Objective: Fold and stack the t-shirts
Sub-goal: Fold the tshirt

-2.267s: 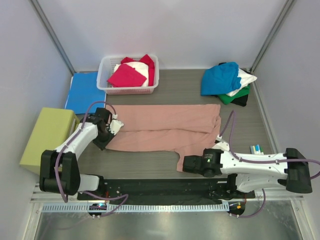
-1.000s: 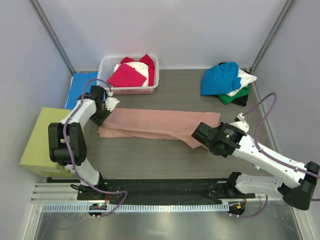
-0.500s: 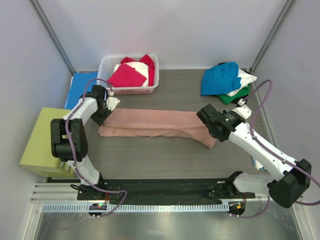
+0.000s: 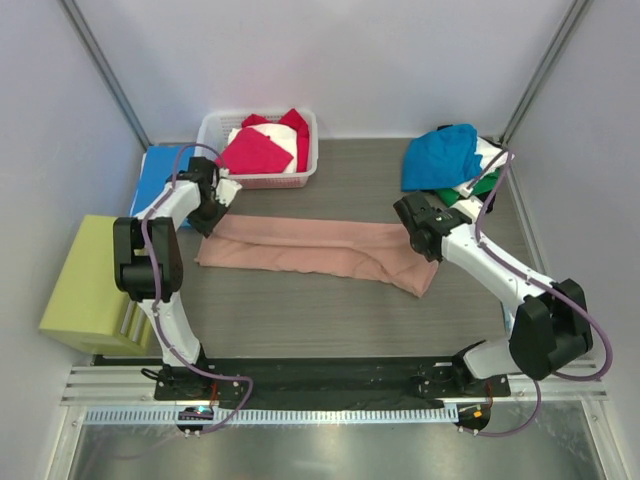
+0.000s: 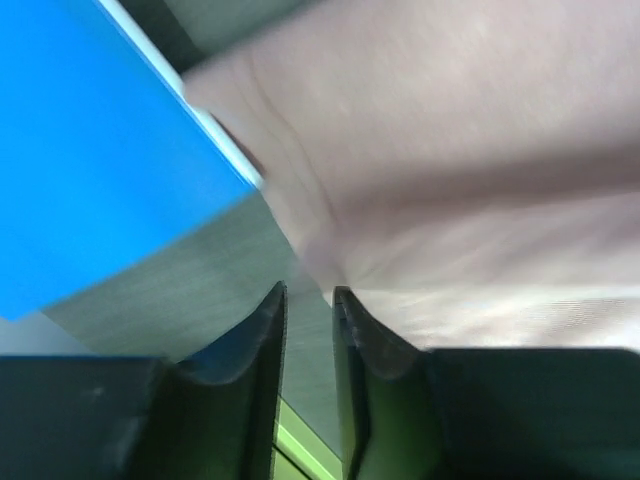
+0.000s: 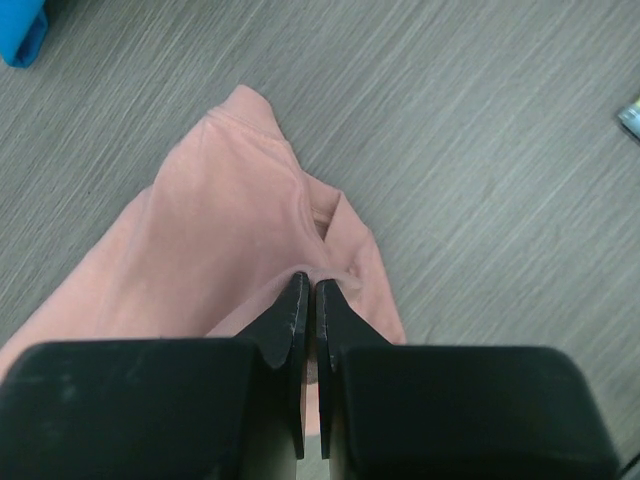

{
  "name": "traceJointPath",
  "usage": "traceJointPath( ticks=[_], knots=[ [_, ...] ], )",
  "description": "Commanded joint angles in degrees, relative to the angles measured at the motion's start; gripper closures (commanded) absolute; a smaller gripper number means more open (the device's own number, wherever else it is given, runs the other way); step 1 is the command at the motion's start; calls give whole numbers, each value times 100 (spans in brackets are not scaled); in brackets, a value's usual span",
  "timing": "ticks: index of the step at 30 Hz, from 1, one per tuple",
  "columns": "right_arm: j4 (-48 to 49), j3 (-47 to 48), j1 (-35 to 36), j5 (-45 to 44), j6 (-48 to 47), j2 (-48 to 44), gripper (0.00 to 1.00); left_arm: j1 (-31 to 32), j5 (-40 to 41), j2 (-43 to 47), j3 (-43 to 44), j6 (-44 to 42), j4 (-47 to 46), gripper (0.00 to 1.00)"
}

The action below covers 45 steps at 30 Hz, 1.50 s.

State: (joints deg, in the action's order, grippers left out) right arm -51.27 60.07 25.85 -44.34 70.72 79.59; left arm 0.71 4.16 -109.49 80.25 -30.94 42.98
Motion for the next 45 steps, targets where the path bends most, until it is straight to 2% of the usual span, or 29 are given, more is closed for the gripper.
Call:
traceJointPath(
  ticks=[1, 2, 5, 13, 20, 21, 23, 24, 26, 28, 29, 33, 35, 38, 39, 42, 45],
  knots=[
    [678, 57, -185, -31, -532, 389, 99, -45, 155, -283, 325, 298, -281, 62],
    [906, 92, -229, 21, -724, 477, 99, -45, 138, -292, 307, 334, -360, 56],
    [1240, 249, -404, 267, -997, 978, 99, -45, 128, -231, 167, 369, -518, 53],
    [1523, 1076, -651, 417, -1763, 2296, 99, -36, 208, 217, -430, 308, -730, 52],
    [1576, 2094, -932, 557, -2246, 3000, 99, 96, 146, 806, -896, 299, -704, 53],
    [1567, 2166, -941, 575, -2290, 3053, 93, 131, 137, 955, -1010, 308, -695, 53],
    [1480, 2332, -941, 567, -2352, 3124, 74, 271, 164, 1096, -1134, 299, -686, 53],
    [1383, 2360, -950, 566, -2352, 3159, 55, 324, 199, 1236, -1247, 290, -677, 53],
    [1199, 2421, -950, 436, -2229, 3150, 36, 456, 243, 1351, -1388, 281, -677, 53],
    [1093, 2404, -950, 400, -2229, 3072, 27, 526, 260, 1474, -1442, 299, -686, 52],
    [1075, 2395, -950, 382, -2307, 3028, 19, 544, 269, 1509, -1459, 325, -677, 52],
    [864, 2430, -950, 250, -2431, 2590, 16, 719, 287, 1711, -1547, 395, -581, 48],
    [881, 2273, -941, 398, -2475, 2282, 16, 807, 304, 1843, -1643, 413, -572, 40],
    [925, 1965, -915, 1276, -2432, 1728, 17, 957, 278, 1879, -1749, 475, -580, 36],
    [960, 1703, -889, 1827, -2405, 1448, 17, 1009, 295, 1844, -1767, 527, -624, 36],
    [1355, 1045, -766, 2759, -2300, 1068, 17, 1019, 357, 1546, -1767, 580, -721, 36],
    [1540, 552, -634, 3333, -2098, 892, 18, 1028, 436, 1142, -1653, 580, -809, 36]
  ],
)
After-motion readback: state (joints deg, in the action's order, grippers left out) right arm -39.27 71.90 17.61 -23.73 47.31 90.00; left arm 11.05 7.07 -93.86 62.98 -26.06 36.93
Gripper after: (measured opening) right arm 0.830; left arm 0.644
